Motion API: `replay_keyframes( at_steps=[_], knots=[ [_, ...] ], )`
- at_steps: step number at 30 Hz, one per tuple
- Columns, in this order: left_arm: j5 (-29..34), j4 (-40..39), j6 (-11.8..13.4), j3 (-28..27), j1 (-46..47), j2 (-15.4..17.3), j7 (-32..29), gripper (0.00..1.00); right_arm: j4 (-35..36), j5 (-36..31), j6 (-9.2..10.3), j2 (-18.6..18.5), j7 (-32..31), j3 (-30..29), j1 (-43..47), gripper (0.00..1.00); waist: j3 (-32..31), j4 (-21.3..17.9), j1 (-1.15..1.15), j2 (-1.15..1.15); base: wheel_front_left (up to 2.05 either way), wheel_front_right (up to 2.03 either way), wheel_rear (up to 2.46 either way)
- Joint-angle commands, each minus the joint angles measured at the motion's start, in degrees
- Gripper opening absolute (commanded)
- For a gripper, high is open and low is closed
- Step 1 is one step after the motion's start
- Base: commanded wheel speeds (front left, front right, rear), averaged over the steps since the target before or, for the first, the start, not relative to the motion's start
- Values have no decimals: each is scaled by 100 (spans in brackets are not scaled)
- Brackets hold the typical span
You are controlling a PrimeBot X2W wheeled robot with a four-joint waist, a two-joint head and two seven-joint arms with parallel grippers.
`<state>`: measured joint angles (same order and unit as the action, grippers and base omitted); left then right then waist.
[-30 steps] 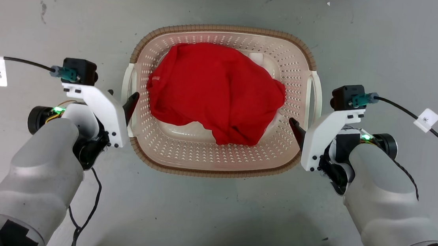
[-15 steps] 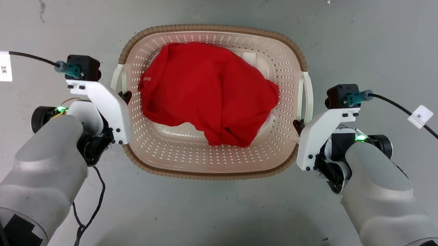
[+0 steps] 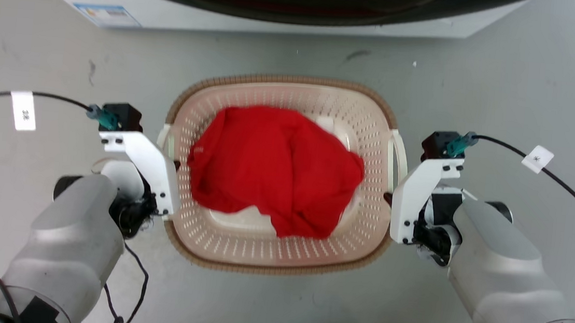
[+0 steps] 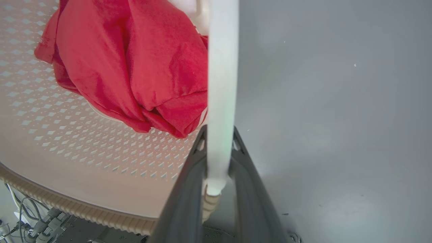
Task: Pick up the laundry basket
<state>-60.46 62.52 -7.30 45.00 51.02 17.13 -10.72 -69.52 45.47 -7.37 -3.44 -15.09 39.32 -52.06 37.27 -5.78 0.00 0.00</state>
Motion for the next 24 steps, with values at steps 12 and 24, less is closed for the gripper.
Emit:
replay_keyframes(
  at_steps=[12, 24],
  knots=[
    [-619, 52, -45, 196, -480, -204, -849, 0, -136, 521, -26, 111, -1117, 266, 357, 0, -1710, 22, 0, 0, 0, 0, 0],
    [-965, 278, -45, 315, -740, -296, -1511, 0, -344, 914, -26, 109, -2295, 253, 563, 0, -2870, 122, 0, 0, 0, 0, 0]
  ],
)
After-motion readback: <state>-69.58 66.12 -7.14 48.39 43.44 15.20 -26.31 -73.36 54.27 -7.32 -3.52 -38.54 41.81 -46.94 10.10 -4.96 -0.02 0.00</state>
